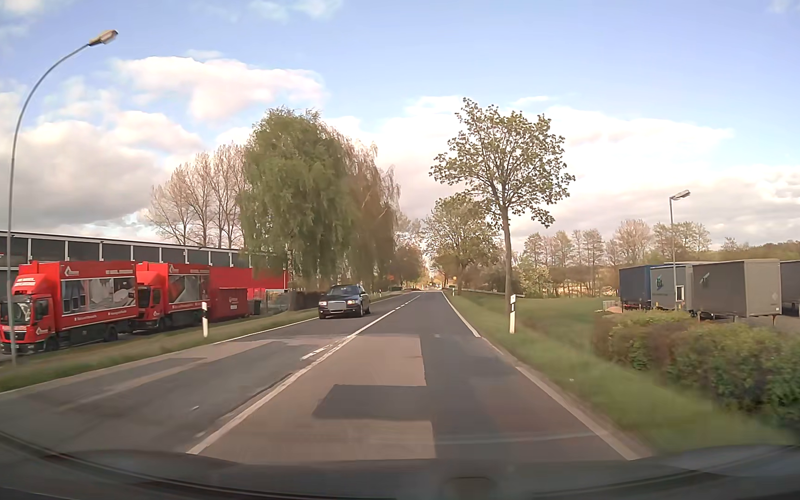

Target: Follow the waypoints while adhering to traffic rules and regulations

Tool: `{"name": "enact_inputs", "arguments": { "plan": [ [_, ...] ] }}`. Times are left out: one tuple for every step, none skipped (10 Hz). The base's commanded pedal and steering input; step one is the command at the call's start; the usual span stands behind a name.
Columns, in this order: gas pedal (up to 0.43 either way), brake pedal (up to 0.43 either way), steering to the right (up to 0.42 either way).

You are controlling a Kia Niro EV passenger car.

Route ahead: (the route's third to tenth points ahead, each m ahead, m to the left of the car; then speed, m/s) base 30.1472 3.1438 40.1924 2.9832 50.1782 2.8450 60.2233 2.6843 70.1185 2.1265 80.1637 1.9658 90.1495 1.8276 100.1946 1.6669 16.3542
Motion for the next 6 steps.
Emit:
{"name": "enact_inputs", "arguments": {
  "plan": [
    [0.248, 0.0, -0.003],
    [0.248, 0.0, -0.003],
    [0.248, 0.0, -0.003],
    [0.248, 0.0, -0.003],
    [0.248, 0.0, -0.003],
    [0.248, 0.0, -0.003]
  ]
}}
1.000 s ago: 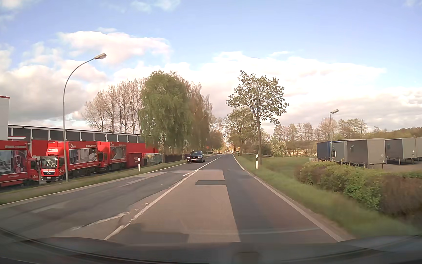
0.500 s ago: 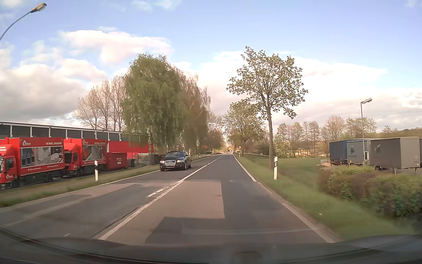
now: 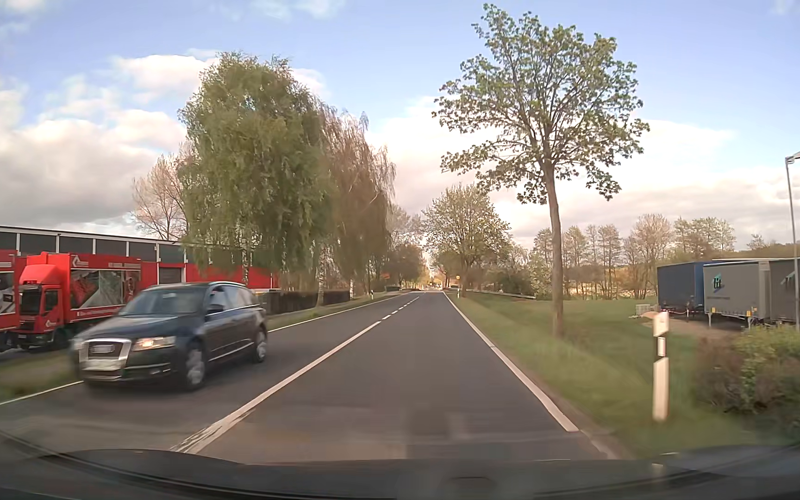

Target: Follow the waypoints while adhering to traffic rules and regulations

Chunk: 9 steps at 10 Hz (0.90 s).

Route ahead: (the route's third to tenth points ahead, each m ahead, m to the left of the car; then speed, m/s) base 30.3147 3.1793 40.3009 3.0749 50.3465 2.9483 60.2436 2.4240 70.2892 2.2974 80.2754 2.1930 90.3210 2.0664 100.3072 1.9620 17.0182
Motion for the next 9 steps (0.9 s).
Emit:
{"name": "enact_inputs", "arguments": {
  "plan": [
    [0.248, 0.0, -0.001],
    [0.24, 0.0, -0.001],
    [0.228, 0.0, -0.001],
    [0.228, 0.0, -0.001],
    [0.228, 0.0, -0.001],
    [0.228, 0.0, -0.001],
    [0.228, 0.0, 0.0],
    [0.228, 0.0, 0.0],
    [0.228, 0.0, 0.0]
  ]
}}
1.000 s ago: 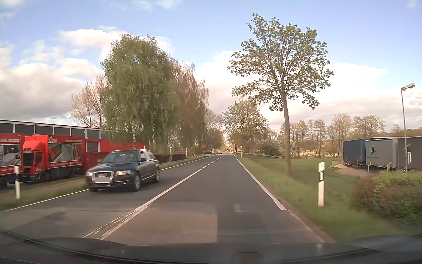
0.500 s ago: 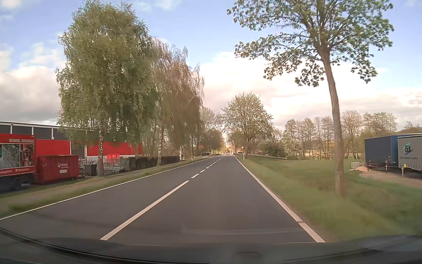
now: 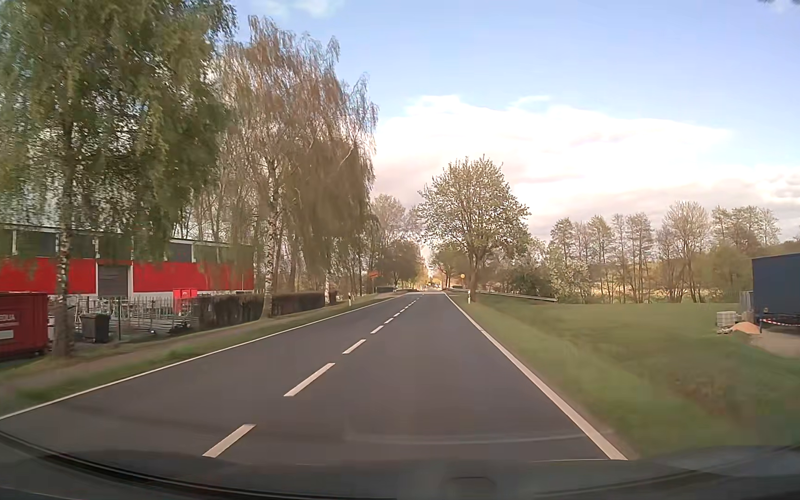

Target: Follow the waypoints while adhering to traffic rules and regulations

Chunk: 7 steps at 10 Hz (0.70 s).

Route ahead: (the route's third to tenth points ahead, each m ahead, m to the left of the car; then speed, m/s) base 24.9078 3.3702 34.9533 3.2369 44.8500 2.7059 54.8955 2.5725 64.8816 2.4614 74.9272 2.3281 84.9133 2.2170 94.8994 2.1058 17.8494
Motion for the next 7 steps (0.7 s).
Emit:
{"name": "enact_inputs", "arguments": {
  "plan": [
    [0.228, 0.0, 0.001],
    [0.22, 0.0, 0.001],
    [0.22, 0.0, 0.001],
    [0.22, 0.0, 0.001],
    [0.22, 0.0, 0.001],
    [0.22, 0.0, 0.001],
    [0.22, 0.0, 0.001]
  ]
}}
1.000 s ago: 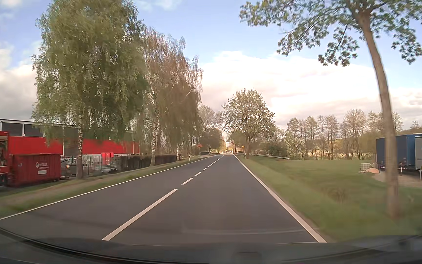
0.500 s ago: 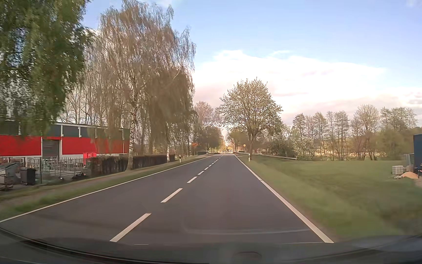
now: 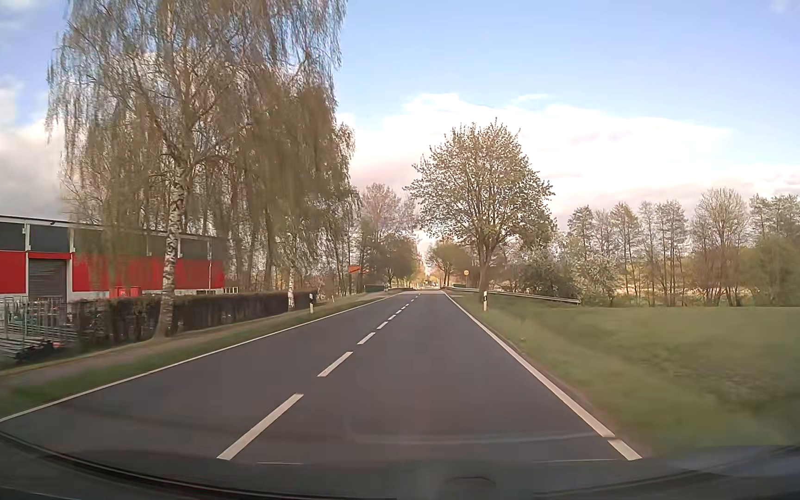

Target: Follow the waypoints while adhering to traffic rules and regulations

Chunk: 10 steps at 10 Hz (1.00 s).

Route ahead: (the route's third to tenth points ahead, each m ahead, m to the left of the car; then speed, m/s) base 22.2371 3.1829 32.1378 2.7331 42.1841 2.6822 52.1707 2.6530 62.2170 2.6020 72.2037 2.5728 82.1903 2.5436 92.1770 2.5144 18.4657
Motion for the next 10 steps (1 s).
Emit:
{"name": "enact_inputs", "arguments": {
  "plan": [
    [0.22, 0.0, 0.001],
    [0.22, 0.0, 0.001],
    [0.22, 0.0, 0.001],
    [0.22, 0.0, 0.001],
    [0.22, 0.0, 0.001],
    [0.22, 0.0, 0.001],
    [0.22, 0.0, 0.001],
    [0.228, 0.0, 0.001],
    [0.24, 0.006, 0.001],
    [0.26, 0.0, 0.0]
  ]
}}
